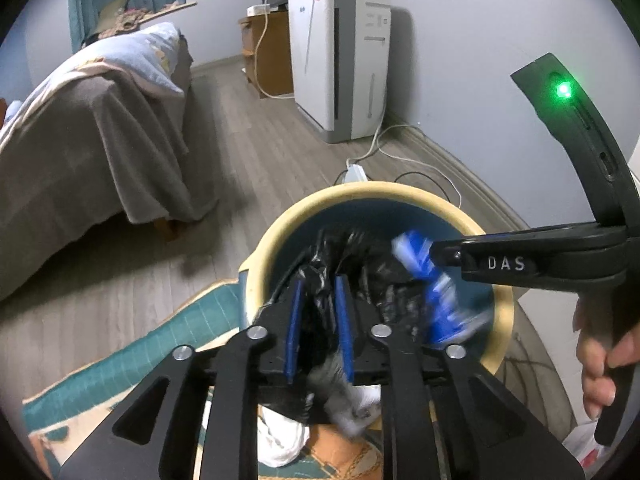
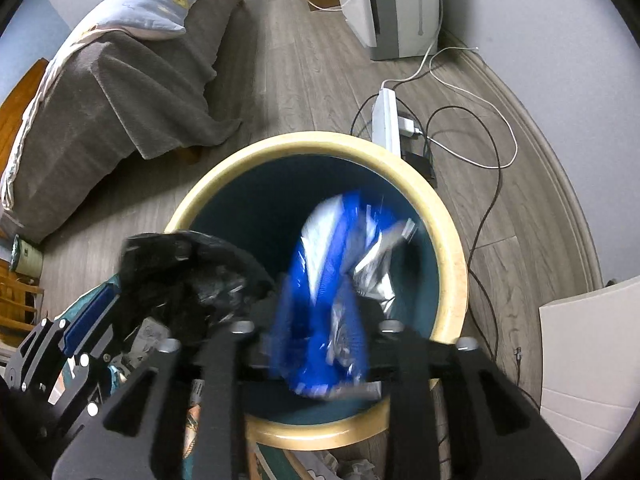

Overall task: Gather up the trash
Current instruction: 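Carry both bags over the wastebasket and open both tools to drop them, then move the right tool back to the rug and grasp the white tissue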

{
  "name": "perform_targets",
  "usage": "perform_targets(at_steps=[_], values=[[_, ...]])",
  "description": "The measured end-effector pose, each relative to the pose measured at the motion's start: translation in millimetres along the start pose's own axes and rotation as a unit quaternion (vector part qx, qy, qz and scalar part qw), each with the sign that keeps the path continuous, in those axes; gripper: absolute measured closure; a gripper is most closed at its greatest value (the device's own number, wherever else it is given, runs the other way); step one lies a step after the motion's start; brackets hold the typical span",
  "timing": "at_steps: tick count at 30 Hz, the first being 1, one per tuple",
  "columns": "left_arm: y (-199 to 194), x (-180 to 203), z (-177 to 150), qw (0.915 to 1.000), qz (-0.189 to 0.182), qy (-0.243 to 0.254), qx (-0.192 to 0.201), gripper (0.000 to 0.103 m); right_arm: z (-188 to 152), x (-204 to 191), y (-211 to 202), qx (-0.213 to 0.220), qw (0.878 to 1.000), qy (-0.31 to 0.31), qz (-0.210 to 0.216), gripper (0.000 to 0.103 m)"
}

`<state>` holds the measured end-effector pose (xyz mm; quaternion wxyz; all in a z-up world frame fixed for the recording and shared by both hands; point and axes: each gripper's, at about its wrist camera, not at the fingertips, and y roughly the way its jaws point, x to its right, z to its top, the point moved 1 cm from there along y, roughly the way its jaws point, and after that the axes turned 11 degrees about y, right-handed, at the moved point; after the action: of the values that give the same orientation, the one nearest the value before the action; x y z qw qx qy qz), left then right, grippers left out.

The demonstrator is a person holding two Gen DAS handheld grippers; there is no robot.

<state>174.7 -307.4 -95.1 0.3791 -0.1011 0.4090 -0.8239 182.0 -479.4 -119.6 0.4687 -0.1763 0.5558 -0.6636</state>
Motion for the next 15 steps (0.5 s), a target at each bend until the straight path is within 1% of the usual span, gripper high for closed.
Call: perform_targets(at_steps=[1,3,4,7,8,9,10,11,12,13,14,15], values=[[1,-1,-1,1.0000,0.002,-0.002,-0.002,0.076,0,0,0,0.000,1.000,0.001,-0.001,0.066],[1,-5,-4,1.0000,0.005,-0.006,-0.003,0.066,1,2,0,0.000,1.000,0.003,0.000,0.065],[0,-6,-5,0.9999,0.008,-0.007,-0.002,0.064,1,2,0,0.001,1.000,0.004,0.000,0.063],[-2,-9,-6,0.9999,0.014,-0.009,-0.002,0.061,1,0,-2,0.002,1.000,0.002,0.000,0.061],[-3,-10,-6,0.9998,0.016,-0.010,-0.002,0.057,1,0,-2,0.002,1.000,0.002,0.000,0.060],[-5,-11,-7,0.9998,0.019,-0.011,-0.001,0.051,0,0,-3,0.002,1.000,0.002,0.000,0.057],[-6,-12,-7,0.9997,0.021,-0.012,-0.001,0.048,0,-1,-5,0.004,1.000,0.002,-0.001,0.052],[-9,-13,-8,0.9996,0.025,-0.013,0.000,0.041,0,-2,-6,0.006,1.000,0.001,-0.001,0.049],[-12,-15,-10,0.9995,0.028,-0.015,0.001,0.034,0,-4,-8,0.010,1.000,0.000,-0.001,0.041],[-17,-17,-11,0.9993,0.032,-0.019,0.003,0.030,0,-5,-11,0.013,1.000,-0.002,-0.002,0.033],[-24,-19,-14,0.9991,0.035,-0.024,0.005,0.021,0,-7,-13,0.017,1.000,-0.003,-0.002,0.028],[-29,-21,-17,0.9989,0.038,-0.029,0.006,0.016,-1,-9,-16,0.022,1.000,-0.004,-0.001,0.017]])
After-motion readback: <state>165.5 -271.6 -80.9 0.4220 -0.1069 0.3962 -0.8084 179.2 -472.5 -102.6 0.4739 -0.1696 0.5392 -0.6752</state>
